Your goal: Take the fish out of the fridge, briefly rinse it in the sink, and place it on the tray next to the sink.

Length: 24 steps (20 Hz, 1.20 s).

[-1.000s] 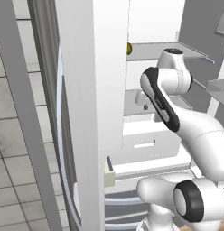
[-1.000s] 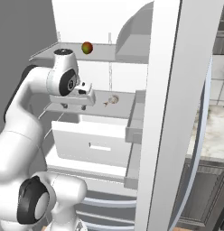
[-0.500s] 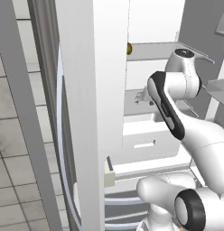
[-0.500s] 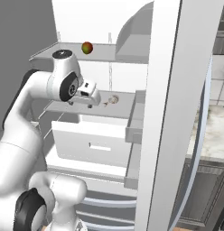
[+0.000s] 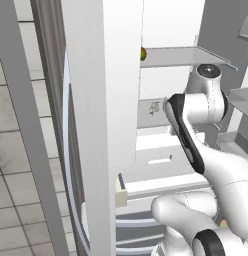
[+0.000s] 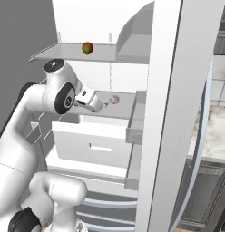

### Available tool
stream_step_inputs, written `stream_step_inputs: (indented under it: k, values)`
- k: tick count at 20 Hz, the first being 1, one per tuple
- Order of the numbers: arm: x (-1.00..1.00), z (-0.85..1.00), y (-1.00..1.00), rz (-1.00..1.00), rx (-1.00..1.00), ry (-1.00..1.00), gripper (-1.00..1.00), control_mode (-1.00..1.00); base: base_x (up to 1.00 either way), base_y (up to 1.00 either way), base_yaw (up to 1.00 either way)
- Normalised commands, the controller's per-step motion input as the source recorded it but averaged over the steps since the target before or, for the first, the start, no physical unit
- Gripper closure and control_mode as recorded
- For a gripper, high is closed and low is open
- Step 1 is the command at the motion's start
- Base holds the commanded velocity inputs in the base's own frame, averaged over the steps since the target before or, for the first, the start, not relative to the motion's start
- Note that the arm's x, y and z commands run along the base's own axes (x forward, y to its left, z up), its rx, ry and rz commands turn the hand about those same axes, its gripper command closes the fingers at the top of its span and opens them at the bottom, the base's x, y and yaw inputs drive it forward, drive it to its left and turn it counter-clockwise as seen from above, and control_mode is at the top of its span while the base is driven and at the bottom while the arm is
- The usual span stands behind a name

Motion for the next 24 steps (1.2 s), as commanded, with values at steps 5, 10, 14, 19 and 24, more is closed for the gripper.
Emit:
stream_step_inputs:
  k: [5, 10, 14, 19, 24]
  values:
    - [0.0, 0.0, 0.0, -0.28, 0.0, -0.17, -1.0, -1.0, 0.0, 0.0, 0.0]
    - [0.0, 0.0, 0.06, -0.03, 0.0, -0.05, -1.0, -1.0, 0.0, 0.0, 0.0]
    - [0.08, -0.01, 0.01, -0.12, 0.0, -0.06, -1.0, -1.0, 0.0, 0.0, 0.0]
    - [0.08, -0.01, 0.0, -0.02, 0.02, -0.03, -1.0, -1.0, 0.0, 0.0, 0.0]
    - [0.04, 0.29, 0.0, 0.05, 0.0, 0.0, -1.0, -1.0, 0.0, 0.0, 0.0]
